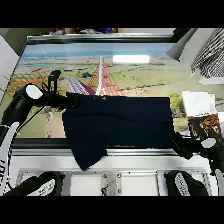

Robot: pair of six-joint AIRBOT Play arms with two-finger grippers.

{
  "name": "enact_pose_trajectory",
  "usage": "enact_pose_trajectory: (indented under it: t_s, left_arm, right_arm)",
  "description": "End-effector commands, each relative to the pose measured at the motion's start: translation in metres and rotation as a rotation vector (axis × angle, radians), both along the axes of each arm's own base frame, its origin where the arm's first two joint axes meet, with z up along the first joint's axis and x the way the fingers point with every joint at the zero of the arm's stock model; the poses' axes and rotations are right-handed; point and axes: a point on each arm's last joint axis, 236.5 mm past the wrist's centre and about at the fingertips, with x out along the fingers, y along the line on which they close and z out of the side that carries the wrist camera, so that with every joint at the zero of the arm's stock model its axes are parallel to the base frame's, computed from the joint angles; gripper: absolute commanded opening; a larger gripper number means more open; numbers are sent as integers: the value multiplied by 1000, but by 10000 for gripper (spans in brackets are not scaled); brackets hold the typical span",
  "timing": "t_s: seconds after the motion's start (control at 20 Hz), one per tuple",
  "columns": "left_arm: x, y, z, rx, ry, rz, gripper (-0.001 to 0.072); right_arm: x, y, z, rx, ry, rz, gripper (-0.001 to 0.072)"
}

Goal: Fold the clothes and pants, and hang the long-sleeved shirts on hangers.

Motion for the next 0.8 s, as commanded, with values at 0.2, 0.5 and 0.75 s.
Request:
enact_pose_trajectory:
  t_s: [0.2,0.5,0.75]
  left_arm:
    - [-2,0,0,1,6,-3,544]
    - [-30,44,-18,31,164,107,544]
    - [-127,89,-80,133,367,308,544]
  right_arm:
    - [20,15,-14,-33,-29,62,495]
    - [27,15,-2,-41,-68,73,8]
    - [31,16,8,-48,-106,80,8]
